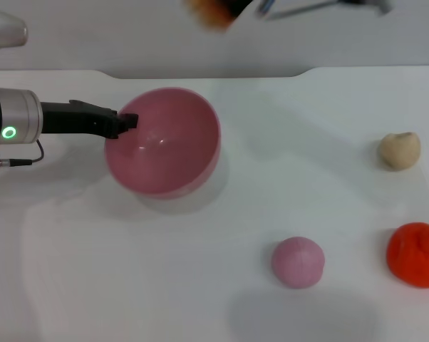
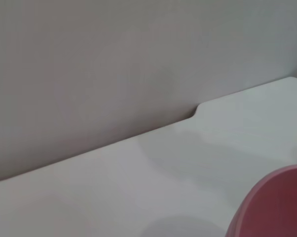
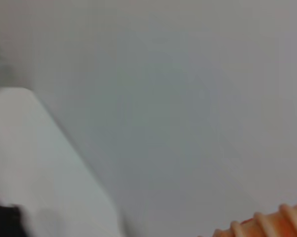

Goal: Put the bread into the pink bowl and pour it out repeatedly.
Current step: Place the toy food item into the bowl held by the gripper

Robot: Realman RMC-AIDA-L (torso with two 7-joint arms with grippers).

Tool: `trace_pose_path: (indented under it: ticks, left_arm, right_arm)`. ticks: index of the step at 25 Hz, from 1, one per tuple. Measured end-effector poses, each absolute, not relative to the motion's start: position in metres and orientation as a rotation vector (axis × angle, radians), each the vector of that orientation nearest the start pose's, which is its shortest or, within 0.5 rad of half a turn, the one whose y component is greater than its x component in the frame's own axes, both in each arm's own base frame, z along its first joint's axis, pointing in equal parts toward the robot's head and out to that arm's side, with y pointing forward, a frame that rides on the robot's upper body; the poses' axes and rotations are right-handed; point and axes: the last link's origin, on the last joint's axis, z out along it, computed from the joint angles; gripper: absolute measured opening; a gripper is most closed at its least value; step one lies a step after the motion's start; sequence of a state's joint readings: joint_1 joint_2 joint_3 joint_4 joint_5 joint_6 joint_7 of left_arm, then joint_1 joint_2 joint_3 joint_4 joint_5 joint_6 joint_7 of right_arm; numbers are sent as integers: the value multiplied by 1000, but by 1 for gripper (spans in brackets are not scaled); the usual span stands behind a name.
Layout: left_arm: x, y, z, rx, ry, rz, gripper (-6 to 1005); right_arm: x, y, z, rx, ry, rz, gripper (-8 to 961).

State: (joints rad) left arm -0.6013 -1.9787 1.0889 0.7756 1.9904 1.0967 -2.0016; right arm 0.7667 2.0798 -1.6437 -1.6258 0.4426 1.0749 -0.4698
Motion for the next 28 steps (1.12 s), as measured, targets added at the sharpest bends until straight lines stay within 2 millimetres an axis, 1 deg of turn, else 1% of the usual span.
trace_pose_path:
  ticks: [2,3,4,9,11,15,18,24,27,28]
  left_arm:
    - [-250,405,15,-2460,-1009,-314,60]
    - [-249,405,14,-2462,-1009,-316,60]
    - [-248,405,13,-2464,-1009,-319,60]
    - [-245,405,11,-2473,-1005,-325,61]
    - [-244,406,10,-2475,-1003,-327,61]
    - [-242,406,10,-2477,-1000,-329,61]
    - [-241,407,10,-2477,-996,-330,61]
    - [-241,408,10,-2472,-994,-330,62]
    - [-241,408,11,-2471,-995,-332,62]
    - [-241,408,11,-2471,-995,-332,62]
  right_arm:
    - [-1,382,-15,-2462,74,35,103]
    - [-1,382,-15,-2462,74,35,103]
    - [-1,374,-32,-2519,51,13,103]
    - [5,364,-56,-2577,22,-37,101]
    - [11,364,-62,-2604,57,-44,100]
    - [22,368,-71,-2653,131,-35,107]
    - [27,372,-73,-2645,155,-31,118]
    - [27,379,-70,-2612,143,5,141]
    - [25,381,-67,-2602,128,18,381]
    - [24,381,-66,-2600,123,22,418]
